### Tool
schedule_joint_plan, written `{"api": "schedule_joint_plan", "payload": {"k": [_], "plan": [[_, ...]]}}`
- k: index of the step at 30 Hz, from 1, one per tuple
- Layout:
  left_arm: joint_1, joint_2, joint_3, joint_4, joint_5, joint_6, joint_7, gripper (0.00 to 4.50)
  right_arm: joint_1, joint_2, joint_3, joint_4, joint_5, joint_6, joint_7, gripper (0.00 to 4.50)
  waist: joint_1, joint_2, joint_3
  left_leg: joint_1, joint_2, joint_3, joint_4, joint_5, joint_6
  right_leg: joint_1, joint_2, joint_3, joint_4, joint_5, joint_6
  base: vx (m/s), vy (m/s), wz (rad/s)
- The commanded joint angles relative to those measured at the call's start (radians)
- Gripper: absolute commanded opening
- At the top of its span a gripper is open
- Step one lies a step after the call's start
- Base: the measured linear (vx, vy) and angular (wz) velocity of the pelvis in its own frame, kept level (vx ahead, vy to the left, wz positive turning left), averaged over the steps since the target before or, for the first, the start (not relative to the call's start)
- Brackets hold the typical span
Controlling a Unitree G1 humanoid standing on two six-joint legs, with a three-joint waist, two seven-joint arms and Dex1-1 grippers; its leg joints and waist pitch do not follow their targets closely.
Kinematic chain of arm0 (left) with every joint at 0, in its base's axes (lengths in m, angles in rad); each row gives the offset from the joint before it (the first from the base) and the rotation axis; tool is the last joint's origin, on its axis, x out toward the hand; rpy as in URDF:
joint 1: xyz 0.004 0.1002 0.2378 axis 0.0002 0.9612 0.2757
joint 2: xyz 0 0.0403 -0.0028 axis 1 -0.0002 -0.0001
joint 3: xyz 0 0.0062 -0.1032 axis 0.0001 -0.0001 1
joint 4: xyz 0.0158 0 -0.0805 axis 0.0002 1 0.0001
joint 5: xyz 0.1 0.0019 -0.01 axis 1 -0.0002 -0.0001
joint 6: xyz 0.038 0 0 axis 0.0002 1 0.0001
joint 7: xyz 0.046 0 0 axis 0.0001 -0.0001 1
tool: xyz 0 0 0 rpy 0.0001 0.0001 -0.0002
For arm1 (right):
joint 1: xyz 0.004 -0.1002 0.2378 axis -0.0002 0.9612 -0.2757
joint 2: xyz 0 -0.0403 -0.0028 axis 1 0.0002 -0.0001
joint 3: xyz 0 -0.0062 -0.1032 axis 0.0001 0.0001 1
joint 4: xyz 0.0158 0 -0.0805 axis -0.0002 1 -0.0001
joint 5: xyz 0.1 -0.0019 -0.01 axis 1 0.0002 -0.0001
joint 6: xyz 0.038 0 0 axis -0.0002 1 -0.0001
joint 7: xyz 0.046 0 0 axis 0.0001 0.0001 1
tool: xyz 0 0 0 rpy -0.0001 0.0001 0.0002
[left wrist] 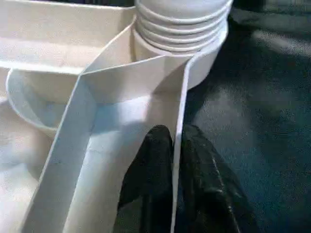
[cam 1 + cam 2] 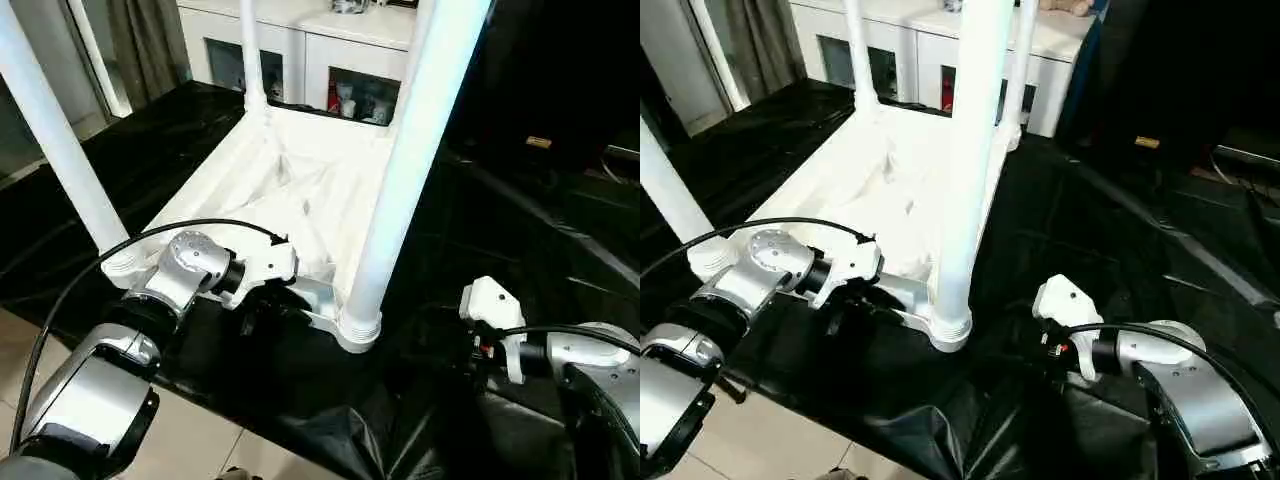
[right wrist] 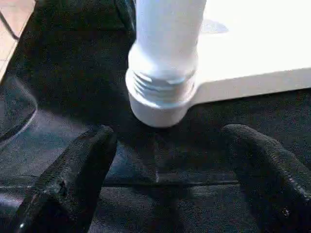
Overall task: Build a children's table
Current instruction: Rotate table base, then rotate leg to tighten
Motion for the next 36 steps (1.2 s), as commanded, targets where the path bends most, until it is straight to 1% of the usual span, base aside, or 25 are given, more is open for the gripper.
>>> {"api": "schedule_joint_plan", "payload": {"k": [1, 4, 8, 9, 10, 11, 14, 15, 16, 17, 18, 20, 21, 23, 24, 25, 26, 28, 29, 31, 32, 33, 34, 35, 36], "plan": [[-0.015, 0.000, 0.020, 0.031, 0.003, -0.001, 0.015, 0.18, -0.011, -0.001, 0.002, -0.001, 0.004, 0.006, -0.005, 4.00, 0.006, -0.012, -0.071, 0.019, 0.034, -0.021, -0.060, -0.219, 0.038, 0.049, -0.078, 0.043, -0.088, -0.215, -0.209, 0.000, 0.000, 0.00], [-0.004, -0.004, 0.029, 0.032, -0.003, 0.009, -0.008, 0.02, -0.016, 0.004, 0.009, 0.019, -0.005, -0.007, -0.012, 4.00, 0.003, -0.014, -0.071, 0.017, 0.033, -0.022, -0.060, -0.214, 0.043, 0.050, -0.079, 0.041, -0.088, -0.213, -0.211, 0.000, 0.000, 0.00], [0.030, 0.000, 0.029, 0.010, 0.000, 0.034, -0.001, 0.02, -0.039, 0.035, 0.002, 0.059, -0.028, -0.027, -0.062, 4.00, -0.005, -0.014, -0.070, 0.016, 0.033, -0.022, -0.060, -0.217, 0.044, 0.049, -0.077, 0.040, -0.089, -0.221, -0.215, 0.000, 0.000, 0.00], [0.051, -0.003, 0.037, -0.017, -0.010, 0.062, 0.009, 0.02, -0.056, 0.057, -0.012, 0.083, -0.025, -0.028, -0.088, 4.00, -0.007, -0.017, -0.069, 0.015, 0.032, -0.023, -0.061, -0.217, 0.041, 0.049, -0.079, 0.038, -0.088, -0.230, -0.219, 0.000, 0.000, 0.00], [0.068, -0.011, 0.049, -0.043, -0.024, 0.091, 0.023, 0.02, -0.072, 0.071, -0.019, 0.103, -0.022, -0.029, -0.099, 4.00, -0.009, -0.014, -0.069, 0.017, 0.035, -0.024, -0.062, -0.219, 0.035, 0.048, -0.083, 0.038, -0.086, -0.238, -0.225, 0.000, 0.000, 0.00], [0.098, -0.030, 0.076, -0.084, -0.051, 0.153, 0.077, 0.02, -0.083, 0.082, -0.018, 0.130, -0.020, -0.040, -0.098, 4.00, -0.008, -0.011, -0.068, 0.023, 0.036, -0.022, -0.061, -0.232, 0.032, 0.044, -0.080, 0.039, -0.089, -0.256, -0.225, 0.000, 0.000, 0.00], [0.136, -0.057, 0.106, -0.147, -0.083, 0.238, 0.135, 0.02, -0.086, 0.088, -0.004, 0.169, -0.043, -0.073, -0.104, 4.00, -0.003, -0.016, -0.068, 0.019, 0.034, -0.020, -0.059, -0.219, 0.042, 0.046, -0.080, 0.040, -0.088, -0.250, -0.223, 0.000, 0.000, 0.00], [0.154, -0.062, 0.110, -0.181, -0.090, 0.264, 0.145, 0.02, -0.088, 0.096, -0.003, 0.180, -0.044, -0.080, -0.108, 4.00, -0.003, -0.018, -0.068, 0.018, 0.033, -0.020, -0.059, -0.215, 0.045, 0.047, -0.080, 0.040, -0.088, -0.254, -0.220, 0.000, 0.000, 0.00], [0.156, -0.063, 0.110, -0.184, -0.090, 0.267, 0.146, 0.02, -0.089, 0.097, -0.003, 0.182, -0.043, -0.081, -0.109, 4.00, -0.004, -0.016, -0.068, 0.014, 0.031, -0.020, -0.058, -0.205, 0.050, 0.048, -0.080, 0.039, -0.089, -0.260, -0.212, 0.000, 0.000, 0.00], [0.180, -0.068, 0.106, -0.223, -0.083, 0.284, 0.170, 0.02, -0.096, 0.109, 0.001, 0.199, -0.048, -0.094, -0.117, 4.00, -0.005, -0.015, -0.070, 0.014, 0.030, -0.021, -0.058, -0.207, 0.051, 0.050, -0.082, 0.038, -0.090, -0.279, -0.201, 0.000, 0.000, 0.00], [0.186, -0.069, 0.105, -0.232, -0.079, 0.287, 0.176, 0.02, -0.099, 0.112, 0.003, 0.204, -0.050, -0.097, -0.120, 4.00, -0.007, -0.015, -0.067, 0.010, 0.027, -0.021, -0.058, -0.208, 0.053, 0.050, -0.080, 0.037, -0.093, -0.297, -0.192, 0.000, 0.000, 0.00], [0.216, -0.077, 0.106, -0.288, -0.060, 0.332, 0.212, 0.02, -0.108, 0.127, 0.011, 0.224, -0.057, -0.110, -0.130, 4.00, -0.010, -0.016, -0.066, 0.009, 0.025, -0.024, -0.059, -0.218, 0.047, 0.049, -0.079, 0.035, -0.098, -0.366, -0.157, 0.000, 0.000, 0.00], [0.223, -0.083, 0.112, -0.303, -0.061, 0.346, 0.223, 0.02, -0.109, 0.134, 0.015, 0.230, -0.058, -0.116, -0.132, 4.00, -0.009, -0.014, -0.067, 0.012, 0.026, -0.024, -0.060, -0.220, 0.045, 0.047, -0.077, 0.034, -0.099, -0.373, -0.154, 0.000, 0.000, 0.00], [0.226, -0.080, 0.106, -0.316, -0.047, 0.353, 0.226, 0.02, -0.114, 0.145, 0.016, 0.243, -0.057, -0.130, -0.138, 4.00, -0.008, -0.012, -0.067, 0.017, 0.025, -0.022, -0.060, -0.237, 0.044, 0.041, -0.075, 0.036, -0.104, -0.390, -0.145, 0.000, 0.000, 0.00], [0.229, -0.078, 0.104, -0.320, -0.039, 0.354, 0.231, 0.02, -0.115, 0.154, 0.009, 0.241, -0.040, -0.120, -0.135, 4.00, -0.008, -0.012, -0.066, 0.018, 0.025, -0.022, -0.060, -0.241, 0.043, 0.040, -0.074, 0.037, -0.104, -0.395, -0.143, 0.000, 0.000, 0.00], [0.231, -0.077, 0.103, -0.324, -0.034, 0.355, 0.236, 0.00, -0.115, 0.160, 0.004, 0.239, -0.026, -0.112, -0.133, 4.16, -0.009, -0.011, -0.066, 0.018, 0.024, -0.022, -0.061, -0.245, 0.045, 0.040, -0.074, 0.036, -0.106, -0.406, -0.138, 0.000, 0.000, 0.00], [0.236, -0.076, 0.106, -0.336, -0.035, 0.363, 0.240, 0.00, -0.115, 0.174, -0.003, 0.236, -0.010, -0.103, -0.133, 4.16, -0.008, -0.013, -0.067, 0.018, 0.024, -0.023, -0.061, -0.247, 0.045, 0.040, -0.074, 0.036, -0.107, -0.413, -0.133, 0.000, 0.000, 0.00], [0.242, -0.078, 0.114, -0.350, -0.040, 0.373, 0.250, 0.00, -0.115, 0.188, -0.008, 0.233, 0.005, -0.095, -0.130, 4.36, -0.009, -0.011, -0.067, 0.015, 0.025, -0.025, -0.065, -0.246, 0.043, 0.041, -0.075, 0.034, -0.106, -0.414, -0.130, 0.000, 0.000, 0.00], [0.246, -0.078, 0.118, -0.360, -0.042, 0.381, 0.259, 0.00, -0.116, 0.192, -0.003, 0.233, 0.001, -0.103, -0.132, 4.43, -0.008, -0.010, -0.068, 0.019, 0.027, -0.025, -0.064, -0.251, 0.041, 0.037, -0.074, 0.036, -0.105, -0.406, -0.132, 0.000, 0.000, 0.00], [0.267, -0.065, 0.114, -0.395, -0.025, 0.371, 0.280, 0.00, -0.132, 0.210, 0.032, 0.268, -0.057, -0.146, -0.162, 4.43, -0.011, -0.015, -0.068, 0.017, 0.028, -0.025, -0.065, -0.251, 0.039, 0.037, -0.075, 0.036, -0.103, -0.399, -0.135, 0.000, 0.000, 0.00], [0.267, -0.065, 0.114, -0.395, -0.025, 0.371, 0.280, 0.00, -0.132, 0.210, 0.032, 0.268, -0.057, -0.146, -0.162, 4.43, -0.014, -0.011, -0.066, 0.017, 0.026, -0.024, -0.066, -0.256, 0.035, 0.033, -0.074, 0.036, -0.106, -0.411, -0.135, 0.000, 0.000, 0.00], [0.272, -0.060, 0.112, -0.408, -0.023, 0.366, 0.282, 0.00, -0.142, 0.218, 0.039, 0.286, -0.073, -0.156, -0.176, 4.43, -0.013, -0.011, -0.066, 0.021, 0.026, -0.023, -0.065, -0.262, 0.034, 0.032, -0.074, 0.037, -0.108, -0.420, -0.132, 0.000, 0.000, 0.00], [0.274, -0.058, 0.111, -0.416, -0.024, 0.360, 0.277, 0.00, -0.149, 0.225, 0.040, 0.296, -0.074, -0.154, -0.181, 4.43, -0.013, -0.016, -0.068, 0.018, 0.026, -0.025, -0.065, -0.256, 0.033, 0.036, -0.077, 0.037, -0.105, -0.424, -0.129, 0.000, 0.000, 0.00], [0.277, -0.055, 0.112, -0.427, -0.023, 0.357, 0.279, 0.00, -0.162, 0.236, 0.046, 0.316, -0.086, -0.162, -0.195, 4.43, -0.013, -0.021, -0.067, 0.017, 0.025, -0.023, -0.065, -0.250, 0.035, 0.034, -0.076, 0.037, -0.106, -0.422, -0.124, 0.000, 0.000, 0.00], [0.279, -0.053, 0.113, -0.435, -0.022, 0.356, 0.281, 0.00, -0.171, 0.243, 0.050, 0.330, -0.096, -0.167, -0.206, 4.43, -0.011, -0.018, -0.068, 0.017, 0.026, -0.024, -0.065, -0.250, 0.033, 0.033, -0.078, 0.038, -0.104, -0.421, -0.125, 0.000, 0.000, 0.00]]}}
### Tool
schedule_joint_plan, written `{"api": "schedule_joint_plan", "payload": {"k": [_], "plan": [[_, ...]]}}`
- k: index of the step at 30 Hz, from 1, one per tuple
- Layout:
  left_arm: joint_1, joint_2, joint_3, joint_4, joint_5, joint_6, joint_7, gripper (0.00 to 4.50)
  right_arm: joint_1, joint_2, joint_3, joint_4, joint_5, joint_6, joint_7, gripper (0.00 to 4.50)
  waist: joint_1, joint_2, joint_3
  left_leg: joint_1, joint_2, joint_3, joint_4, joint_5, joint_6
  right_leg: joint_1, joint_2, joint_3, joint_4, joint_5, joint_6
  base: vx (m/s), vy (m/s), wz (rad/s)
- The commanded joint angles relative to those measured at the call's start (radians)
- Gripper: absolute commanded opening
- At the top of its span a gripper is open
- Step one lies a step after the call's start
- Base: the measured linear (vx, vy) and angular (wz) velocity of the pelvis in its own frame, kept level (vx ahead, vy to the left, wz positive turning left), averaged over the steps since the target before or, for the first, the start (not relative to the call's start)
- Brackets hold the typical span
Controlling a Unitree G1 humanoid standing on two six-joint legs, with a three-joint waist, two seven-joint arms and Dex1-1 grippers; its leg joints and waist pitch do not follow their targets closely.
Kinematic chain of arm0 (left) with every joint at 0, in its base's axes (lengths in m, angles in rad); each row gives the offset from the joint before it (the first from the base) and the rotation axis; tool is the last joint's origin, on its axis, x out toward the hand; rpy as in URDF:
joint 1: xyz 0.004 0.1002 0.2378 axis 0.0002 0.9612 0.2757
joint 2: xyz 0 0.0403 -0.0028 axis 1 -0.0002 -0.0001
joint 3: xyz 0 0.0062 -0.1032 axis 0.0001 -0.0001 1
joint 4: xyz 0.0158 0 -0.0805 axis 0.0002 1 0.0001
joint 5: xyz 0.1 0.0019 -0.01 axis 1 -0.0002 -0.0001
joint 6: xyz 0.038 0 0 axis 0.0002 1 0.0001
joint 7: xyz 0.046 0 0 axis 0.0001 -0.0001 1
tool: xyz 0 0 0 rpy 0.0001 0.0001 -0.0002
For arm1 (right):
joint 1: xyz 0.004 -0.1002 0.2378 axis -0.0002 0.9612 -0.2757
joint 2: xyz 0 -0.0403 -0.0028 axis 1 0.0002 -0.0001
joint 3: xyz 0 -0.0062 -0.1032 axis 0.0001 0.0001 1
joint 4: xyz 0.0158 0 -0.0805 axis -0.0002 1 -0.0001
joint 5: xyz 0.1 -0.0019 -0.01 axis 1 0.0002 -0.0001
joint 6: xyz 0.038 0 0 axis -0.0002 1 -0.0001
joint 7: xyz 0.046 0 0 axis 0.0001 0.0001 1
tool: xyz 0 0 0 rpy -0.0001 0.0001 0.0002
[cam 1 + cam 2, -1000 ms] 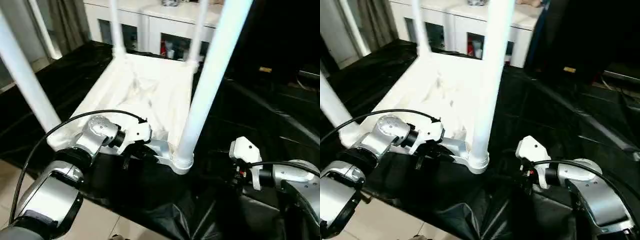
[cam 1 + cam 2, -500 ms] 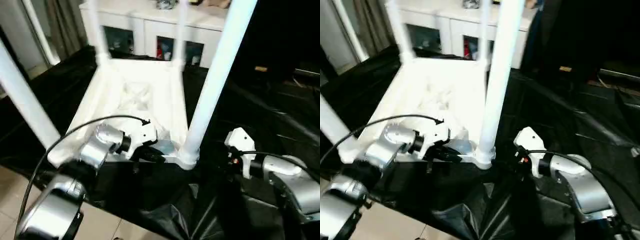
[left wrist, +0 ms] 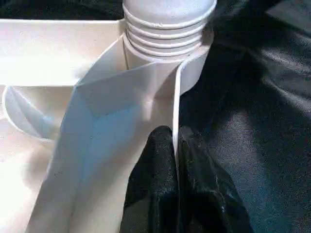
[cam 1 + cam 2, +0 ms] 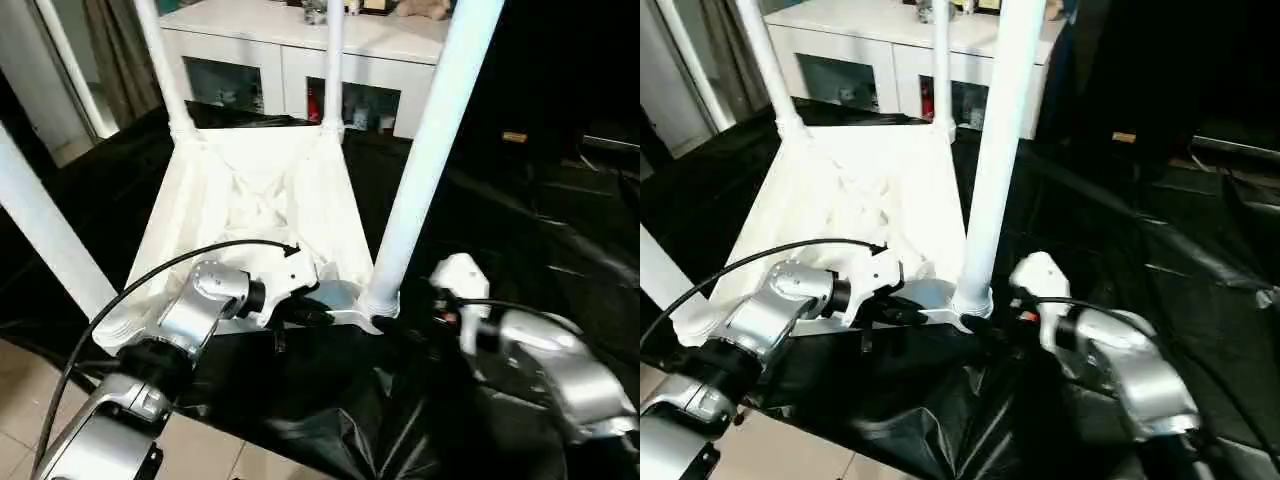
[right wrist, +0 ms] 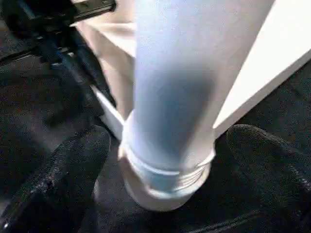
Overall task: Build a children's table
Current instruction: Rotate leg to tighten
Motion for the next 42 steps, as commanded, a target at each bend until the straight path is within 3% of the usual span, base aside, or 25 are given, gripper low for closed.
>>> {"api": "schedule_joint_plan", "payload": {"k": [1, 3, 6, 8, 11, 27, 30, 33, 38, 40, 41, 42], "plan": [[0.038, 0.002, 0.042, -0.010, -0.031, 0.011, 0.032, 0.00, -0.039, 0.021, 0.018, 0.046, -0.031, -0.022, -0.029, 4.43, 0.011, -0.037, -0.054, 0.006, 0.027, -0.024, -0.062, -0.248, 0.031, 0.033, -0.074, 0.037, -0.107, -0.419, -0.129, 0.000, 0.000, 0.00], [0.038, 0.006, 0.043, -0.018, -0.030, 0.016, 0.031, 0.00, -0.054, 0.031, 0.023, 0.064, -0.036, -0.028, -0.036, 4.43, 0.011, -0.036, -0.054, 0.001, 0.027, -0.025, -0.063, -0.238, 0.032, 0.038, -0.076, 0.037, -0.105, -0.406, -0.131, 0.000, 0.000, 0.00], [0.038, 0.018, 0.049, -0.034, -0.033, 0.030, 0.031, 0.00, -0.081, 0.056, 0.021, 0.098, -0.034, -0.047, -0.041, 4.43, 0.016, -0.028, -0.055, 0.007, 0.030, -0.024, -0.064, -0.241, 0.027, 0.032, -0.076, 0.040, -0.102, -0.376, -0.143, 0.000, 0.000, 0.00], [0.041, 0.027, 0.048, -0.032, -0.030, 0.025, 0.027, 0.00, -0.091, 0.065, 0.021, 0.114, -0.035, -0.056, -0.045, 4.43, 0.015, -0.033, -0.056, 0.007, 0.031, -0.023, -0.065, -0.236, 0.028, 0.034, -0.074, 0.040, -0.098, -0.334, -0.157, 0.000, 0.000, 0.00], [0.050, 0.041, 0.048, -0.040, -0.032, 0.030, 0.023, 0.00, -0.104, 0.078, 0.018, 0.151, -0.039, -0.076, -0.044, 4.43, 0.015, -0.033, -0.054, 0.006, 0.030, -0.024, -0.066, -0.245, 0.025, 0.036, -0.076, 0.040, -0.099, -0.346, -0.159, 0.000, 0.000, 0.00], [0.060, 0.045, 0.050, -0.051, -0.034, 0.046, 0.025, 0.00, -0.108, 0.089, 0.012, 0.194, -0.044, -0.108, -0.033, 3.04, 0.013, -0.033, -0.051, 0.009, 0.031, -0.024, -0.069, -0.263, 0.016, 0.034, -0.075, 0.043, -0.102, -0.366, -0.158, 0.000, 0.000, 0.00], [0.061, 0.044, 0.051, -0.047, -0.034, 0.048, 0.032, 0.00, -0.100, 0.096, 0.009, 0.201, -0.044, -0.105, -0.051, 2.95, 0.012, -0.032, -0.052, 0.010, 0.031, -0.024, -0.069, -0.264, 0.016, 0.033, -0.075, 0.043, -0.101, -0.358, -0.162, 0.000, 0.000, 0.00], [0.055, 0.034, 0.059, -0.027, -0.027, 0.058, 0.066, 0.00, -0.096, 0.117, -0.009, 0.218, -0.041, -0.096, -0.093, 2.74, 0.010, -0.030, -0.051, 0.009, 0.030, -0.023, -0.070, -0.267, 0.012, 0.033, -0.074, 0.043, -0.102, -0.362, -0.162, 0.000, 0.000, 0.00], [-0.012, -0.062, 0.083, 0.077, 0.003, 0.092, 0.256, 0.00, -0.113, 0.253, -0.096, 0.337, -0.053, -0.074, -0.389, 2.66, 0.004, -0.031, -0.047, 0.013, 0.028, -0.028, -0.076, -0.303, -0.014, 0.027, -0.073, 0.040, -0.112, -0.457, -0.135, 0.000, 0.000, 0.00], [-0.038, -0.098, 0.084, 0.117, 0.017, 0.104, 0.319, 0.00, -0.124, 0.293, -0.104, 0.367, -0.069, -0.065, -0.479, 2.66, 0.004, -0.030, -0.047, 0.022, 0.025, -0.029, -0.075, -0.332, -0.022, 0.020, -0.075, 0.039, -0.119, -0.497, -0.125, 0.000, 0.000, 0.00], [-0.062, -0.135, 0.086, 0.148, 0.023, 0.122, 0.372, 0.00, -0.138, 0.326, -0.103, 0.389, -0.087, -0.050, -0.550, 2.66, 0.003, -0.028, -0.048, 0.018, 0.026, -0.032, -0.077, -0.328, -0.022, 0.025, -0.076, 0.039, -0.118, -0.491, -0.121, 0.000, 0.000, 0.00], [-0.075, -0.156, 0.089, 0.163, 0.025, 0.134, 0.399, 0.00, -0.145, 0.344, -0.100, 0.399, -0.099, -0.041, -0.586, 2.66, 0.002, -0.027, -0.047, 0.022, 0.024, -0.031, -0.078, -0.344, -0.026, 0.019, -0.073, 0.039, -0.121, -0.500, -0.117, 0.000, 0.000, 0.00]]}}
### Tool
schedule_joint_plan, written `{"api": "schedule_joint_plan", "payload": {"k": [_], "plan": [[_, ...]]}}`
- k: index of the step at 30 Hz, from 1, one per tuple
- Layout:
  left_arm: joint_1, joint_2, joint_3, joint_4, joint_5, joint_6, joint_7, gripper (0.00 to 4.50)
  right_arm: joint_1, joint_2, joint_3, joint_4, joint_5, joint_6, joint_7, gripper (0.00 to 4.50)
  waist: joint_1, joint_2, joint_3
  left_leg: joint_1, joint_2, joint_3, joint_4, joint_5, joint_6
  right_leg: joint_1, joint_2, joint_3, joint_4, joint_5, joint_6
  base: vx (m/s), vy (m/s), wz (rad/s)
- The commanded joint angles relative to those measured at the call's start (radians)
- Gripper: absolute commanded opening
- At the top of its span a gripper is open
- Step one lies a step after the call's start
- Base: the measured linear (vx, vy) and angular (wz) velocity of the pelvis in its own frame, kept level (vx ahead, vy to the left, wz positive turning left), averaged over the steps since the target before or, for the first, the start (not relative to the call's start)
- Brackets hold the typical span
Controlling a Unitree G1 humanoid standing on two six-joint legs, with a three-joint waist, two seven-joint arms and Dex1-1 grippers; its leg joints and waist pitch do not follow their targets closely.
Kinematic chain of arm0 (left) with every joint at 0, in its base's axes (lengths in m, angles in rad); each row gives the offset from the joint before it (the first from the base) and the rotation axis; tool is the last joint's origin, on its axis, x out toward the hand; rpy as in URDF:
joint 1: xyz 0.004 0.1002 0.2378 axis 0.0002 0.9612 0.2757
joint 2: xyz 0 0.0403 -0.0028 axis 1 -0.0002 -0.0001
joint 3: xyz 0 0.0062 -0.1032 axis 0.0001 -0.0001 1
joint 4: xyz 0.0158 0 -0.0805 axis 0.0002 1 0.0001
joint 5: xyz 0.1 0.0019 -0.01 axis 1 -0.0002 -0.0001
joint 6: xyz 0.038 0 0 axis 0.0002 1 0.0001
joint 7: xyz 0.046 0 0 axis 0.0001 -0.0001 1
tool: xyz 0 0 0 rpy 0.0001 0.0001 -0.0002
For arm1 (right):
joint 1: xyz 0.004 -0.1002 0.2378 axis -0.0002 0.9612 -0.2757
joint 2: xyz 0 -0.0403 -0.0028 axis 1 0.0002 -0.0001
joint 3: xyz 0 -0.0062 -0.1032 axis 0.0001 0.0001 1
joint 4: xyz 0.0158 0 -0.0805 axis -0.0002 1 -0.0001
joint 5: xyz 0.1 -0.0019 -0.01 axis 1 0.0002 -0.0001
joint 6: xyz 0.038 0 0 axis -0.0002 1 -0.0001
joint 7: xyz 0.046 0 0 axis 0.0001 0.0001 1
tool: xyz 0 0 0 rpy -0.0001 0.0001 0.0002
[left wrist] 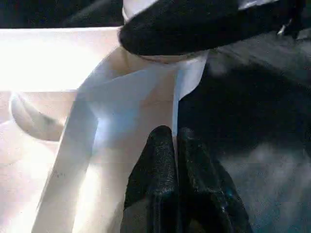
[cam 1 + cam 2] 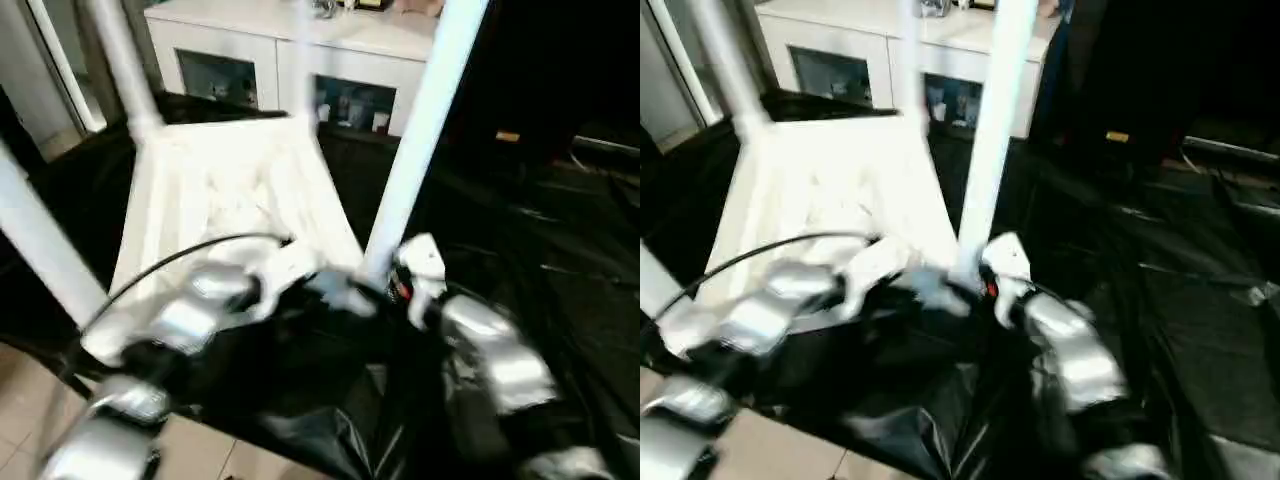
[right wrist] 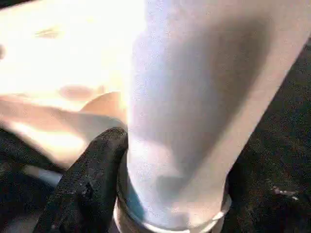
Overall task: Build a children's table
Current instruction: Rotate leg to tighten
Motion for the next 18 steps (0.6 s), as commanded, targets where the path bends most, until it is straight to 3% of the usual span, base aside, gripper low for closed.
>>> {"api": "schedule_joint_plan", "payload": {"k": [1, 2, 6, 9, 10, 14, 18], "plan": [[0.011, -0.024, 0.059, 0.059, -0.016, 0.025, 0.120, 0.00, 0.017, 0.015, -0.017, 0.067, -0.010, 0.061, -0.083, 2.66, 0.001, -0.014, -0.049, 0.019, 0.029, -0.030, -0.074, -0.348, -0.023, 0.019, -0.073, 0.037, -0.116, -0.501, -0.116, 0.000, 0.000, 0.00], [-0.004, -0.048, 0.062, 0.077, -0.014, 0.029, 0.154, 0.00, 0.009, 0.033, -0.008, 0.076, -0.022, 0.067, -0.108, 2.66, 0.000, -0.014, -0.049, 0.016, 0.032, -0.032, -0.078, -0.347, -0.018, 0.024, -0.074, 0.036, -0.115, -0.477, -0.119, 0.000, 0.000, 0.00], [-0.035, -0.092, 0.040, 0.128, 0.008, -0.012, 0.188, 0.00, -0.007, 0.069, 0.020, 0.090, -0.037, 0.047, -0.097, 2.66, 0.004, -0.015, -0.052, 0.017, 0.029, -0.028, -0.078, -0.344, -0.004, 0.024, -0.072, 0.039, -0.115, -0.401, -0.131, 0.000, 0.000, 0.00], [-0.031, -0.084, 0.036, 0.124, 0.010, -0.014, 0.164, 0.00, -0.008, 0.072, -0.005, 0.086, -0.007, 0.025, -0.080, 3.34, 0.004, -0.020, -0.054, 0.017, 0.029, -0.030, -0.080, -0.362, 0.009, 0.026, -0.077, 0.036, -0.116, -0.413, -0.129, 0.000, 0.000, 0.00], [-0.029, -0.082, 0.035, 0.123, 0.009, -0.016, 0.158, 0.00, -0.008, 0.072, -0.008, 0.084, -0.003, 0.020, -0.076, 3.34, 0.004, -0.020, -0.055, 0.014, 0.030, -0.031, -0.081, -0.362, 0.013, 0.027, -0.079, 0.035, -0.116, -0.419, -0.126, 0.000, 0.000, 0.00], [-0.005, -0.047, 0.037, 0.087, -0.012, -0.026, 0.071, 0.00, -0.018, 0.018, -0.003, 0.050, 0.019, -0.009, 0.031, 3.66, 0.002, -0.024, -0.056, 0.003, 0.030, -0.034, -0.083, -0.349, 0.021, 0.035, -0.082, 0.034, -0.115, -0.430, -0.115, 0.000, 0.000, 0.00], [0.019, -0.003, 0.040, 0.064, -0.031, -0.045, -0.032, 0.00, -0.005, -0.084, 0.020, -0.027, 0.044, 0.015, 0.216, 3.77, 0.006, -0.028, -0.056, 0.005, 0.030, -0.028, -0.078, -0.331, 0.042, 0.033, -0.081, 0.036, -0.116, -0.405, -0.125, 0.000, 0.000, 0.00]]}}
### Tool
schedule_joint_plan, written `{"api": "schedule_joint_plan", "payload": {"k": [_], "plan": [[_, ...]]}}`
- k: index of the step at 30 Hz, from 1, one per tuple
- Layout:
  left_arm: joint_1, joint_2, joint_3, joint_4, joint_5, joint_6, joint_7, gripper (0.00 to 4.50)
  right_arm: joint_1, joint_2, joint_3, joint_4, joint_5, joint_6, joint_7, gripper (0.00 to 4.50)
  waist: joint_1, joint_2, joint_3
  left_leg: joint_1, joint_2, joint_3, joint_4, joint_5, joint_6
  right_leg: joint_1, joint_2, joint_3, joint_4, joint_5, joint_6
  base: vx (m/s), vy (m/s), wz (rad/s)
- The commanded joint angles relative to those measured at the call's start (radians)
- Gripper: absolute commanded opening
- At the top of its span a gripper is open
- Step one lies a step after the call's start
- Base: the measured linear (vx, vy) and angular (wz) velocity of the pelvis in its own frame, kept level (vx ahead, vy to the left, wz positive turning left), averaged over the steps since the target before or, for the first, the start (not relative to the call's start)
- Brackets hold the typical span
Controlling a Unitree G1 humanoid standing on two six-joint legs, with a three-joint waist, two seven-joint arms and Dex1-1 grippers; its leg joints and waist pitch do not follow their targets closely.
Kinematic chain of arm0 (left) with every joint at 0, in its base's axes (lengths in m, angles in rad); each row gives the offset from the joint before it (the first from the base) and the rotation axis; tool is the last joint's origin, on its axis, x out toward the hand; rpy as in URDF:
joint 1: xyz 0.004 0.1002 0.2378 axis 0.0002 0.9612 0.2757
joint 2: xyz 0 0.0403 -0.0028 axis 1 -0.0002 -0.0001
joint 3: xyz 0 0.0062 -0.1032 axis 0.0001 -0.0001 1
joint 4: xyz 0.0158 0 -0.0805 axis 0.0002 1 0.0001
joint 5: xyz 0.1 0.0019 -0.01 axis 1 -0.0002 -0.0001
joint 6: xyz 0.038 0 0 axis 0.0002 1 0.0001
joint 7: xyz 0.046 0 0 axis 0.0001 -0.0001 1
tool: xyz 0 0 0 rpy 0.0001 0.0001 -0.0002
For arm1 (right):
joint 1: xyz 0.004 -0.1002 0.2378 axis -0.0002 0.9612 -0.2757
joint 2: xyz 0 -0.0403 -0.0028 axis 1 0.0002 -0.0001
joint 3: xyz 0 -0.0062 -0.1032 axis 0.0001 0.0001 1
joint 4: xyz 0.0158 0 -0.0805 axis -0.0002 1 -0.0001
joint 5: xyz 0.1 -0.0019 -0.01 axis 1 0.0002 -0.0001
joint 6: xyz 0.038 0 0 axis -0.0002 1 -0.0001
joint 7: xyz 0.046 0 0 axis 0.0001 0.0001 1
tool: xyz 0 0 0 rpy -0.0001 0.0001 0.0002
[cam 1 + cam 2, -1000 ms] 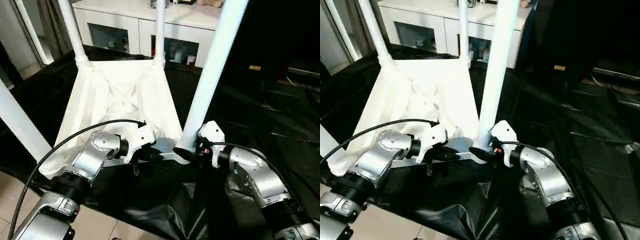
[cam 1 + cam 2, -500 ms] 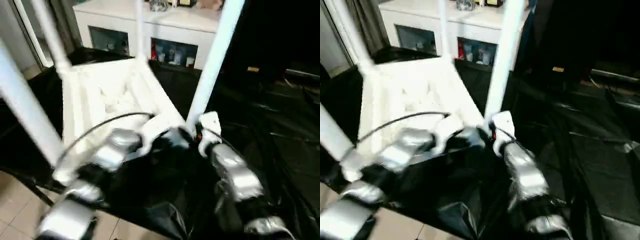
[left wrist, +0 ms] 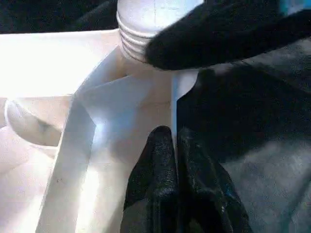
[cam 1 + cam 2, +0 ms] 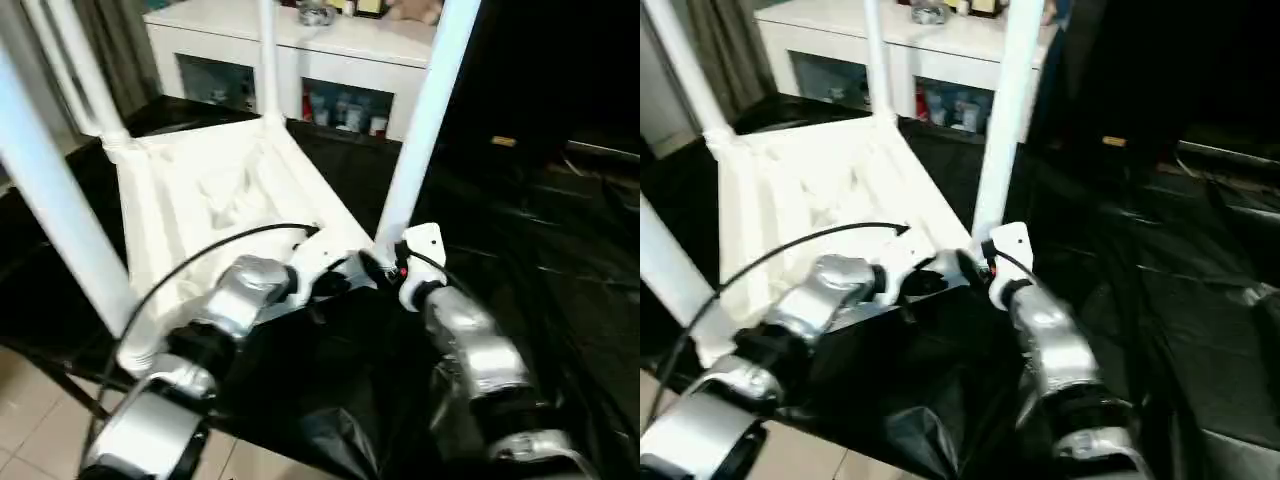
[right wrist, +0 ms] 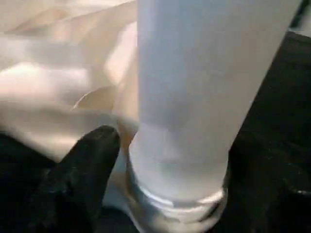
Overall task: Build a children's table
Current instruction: Rotate leg to tighten
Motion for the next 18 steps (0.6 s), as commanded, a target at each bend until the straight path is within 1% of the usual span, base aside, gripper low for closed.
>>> {"api": "schedule_joint_plan", "payload": {"k": [1, 2, 3, 4, 5, 6, 7, 8, 9, 10, 11, 13, 14, 17, 18], "plan": [[0.048, 0.034, 0.023, 0.009, -0.054, -0.033, -0.076, 0.00, 0.022, -0.074, 0.035, -0.080, 0.036, 0.018, 0.167, 3.77, 0.009, -0.020, -0.046, 0.006, 0.042, -0.027, -0.071, -0.320, 0.043, 0.034, -0.068, 0.040, -0.105, -0.412, -0.132, 0.000, 0.000, 0.00], [0.049, 0.037, 0.023, 0.008, -0.055, -0.034, -0.081, 0.00, 0.024, -0.079, 0.037, -0.084, 0.036, 0.018, 0.176, 3.77, 0.015, -0.020, -0.046, 0.007, 0.044, -0.026, -0.070, -0.312, 0.048, 0.034, -0.068, 0.041, -0.105, -0.406, -0.132, 0.000, 0.000, 0.00], [0.055, 0.051, 0.022, 0.005, -0.058, -0.037, -0.104, 0.00, 0.033, -0.113, 0.049, -0.102, 0.037, 0.014, 0.227, 3.77, 0.017, -0.020, -0.046, 0.005, 0.045, -0.026, -0.071, -0.301, 0.051, 0.035, -0.068, 0.041, -0.102, -0.393, -0.137, 0.000, 0.000, 0.00], [0.062, 0.066, 0.018, -0.002, -0.062, -0.045, -0.127, 0.00, 0.041, -0.140, 0.057, -0.114, 0.038, 0.010, 0.272, 3.77, 0.015, -0.020, -0.047, 0.004, 0.045, -0.026, -0.071, -0.297, 0.050, 0.034, -0.067, 0.041, -0.100, -0.384, -0.141, 0.000, 0.000, 0.00], [0.068, 0.076, 0.015, -0.012, -0.067, -0.054, -0.151, 0.00, 0.046, -0.159, 0.061, -0.124, 0.043, 0.011, 0.303, 3.77, 0.016, -0.023, -0.048, 0.002, 0.045, -0.026, -0.071, -0.287, 0.053, 0.038, -0.067, 0.039, -0.098, -0.373, -0.145, 0.000, 0.000, 0.00], [0.074, 0.084, 0.014, -0.023, -0.072, -0.058, -0.171, 0.00, 0.050, -0.172, 0.063, -0.130, 0.047, 0.011, 0.326, 3.77, 0.016, -0.025, -0.047, 0.003, 0.045, -0.025, -0.070, -0.282, 0.055, 0.036, -0.067, 0.039, -0.099, -0.368, -0.146, 0.000, 0.000, 0.00], [0.084, 0.097, 0.012, -0.048, -0.084, -0.061, -0.207, 0.00, 0.053, -0.187, 0.064, -0.140, 0.059, 0.020, 0.356, 3.77, 0.016, -0.024, -0.047, 0.002, 0.046, -0.025, -0.071, -0.275, 0.057, 0.037, -0.068, 0.039, -0.097, -0.362, -0.152, 0.000, 0.000, 0.00], [0.097, 0.111, 0.011, -0.080, -0.102, -0.064, -0.253, 0.00, 0.055, -0.203, 0.069, -0.149, 0.067, 0.026, 0.388, 3.77, 0.016, -0.026, -0.048, 0.003, 0.047, -0.024, -0.070, -0.271, 0.059, 0.036, -0.069, 0.039, -0.097, -0.359, -0.161, 0.000, 0.000, 0.00], [0.104, 0.117, 0.010, -0.099, -0.113, -0.060, -0.276, 0.00, 0.056, -0.209, 0.073, -0.152, 0.068, 0.026, 0.401, 3.77, 0.018, -0.024, -0.049, 0.003, 0.048, -0.025, -0.070, -0.263, 0.060, 0.037, -0.070, 0.039, -0.095, -0.348, -0.166, 0.000, 0.000, 0.00], [0.118, 0.132, 0.009, -0.136, -0.132, -0.048, -0.320, 0.00, 0.055, -0.219, 0.081, -0.157, 0.068, 0.029, 0.424, 3.77, 0.018, -0.022, -0.050, 0.003, 0.049, -0.023, -0.070, -0.243, 0.061, 0.037, -0.068, 0.040, -0.089, -0.305, -0.184, 0.000, 0.000, 0.00], [0.127, 0.141, 0.008, -0.159, -0.140, -0.043, -0.343, 0.00, 0.054, -0.226, 0.089, -0.160, 0.068, 0.029, 0.440, 3.77, 0.018, -0.022, -0.050, 0.003, 0.049, -0.023, -0.070, -0.243, 0.061, 0.037, -0.068, 0.040, -0.089, -0.305, -0.184, 0.000, 0.000, 0.00], [0.134, 0.151, 0.007, -0.177, -0.143, -0.040, -0.358, 0.00, 0.050, -0.230, 0.095, -0.159, 0.067, 0.028, 0.451, 3.77, 0.019, -0.019, -0.049, 0.007, 0.051, -0.021, -0.070, -0.242, 0.063, 0.034, -0.066, 0.040, -0.086, -0.279, -0.196, 0.000, 0.000, 0.00], [0.137, 0.154, 0.006, -0.182, -0.145, -0.039, -0.361, 0.00, 0.047, -0.228, 0.093, -0.157, 0.071, 0.029, 0.454, 3.77, 0.019, -0.021, -0.049, 0.005, 0.051, -0.021, -0.071, -0.237, 0.061, 0.035, -0.065, 0.039, -0.086, -0.272, -0.198, 0.000, 0.000, 0.00], [0.142, 0.156, 0.004, -0.188, -0.147, -0.038, -0.364, 0.00, 0.044, -0.224, 0.089, -0.158, 0.080, 0.032, 0.470, 3.77, 0.021, -0.022, -0.050, 0.005, 0.051, -0.021, -0.071, -0.229, 0.057, 0.037, -0.066, 0.039, -0.084, -0.260, -0.201, 0.000, 0.000, 0.00], [0.144, 0.155, 0.004, -0.188, -0.146, -0.039, -0.363, 0.00, 0.047, -0.225, 0.092, -0.164, 0.082, 0.032, 0.479, 3.77, 0.021, -0.024, -0.049, 0.005, 0.051, -0.020, -0.071, -0.228, 0.058, 0.037, -0.066, 0.040, -0.084, -0.258, -0.202, 0.000, 0.000, 0.00]]}}
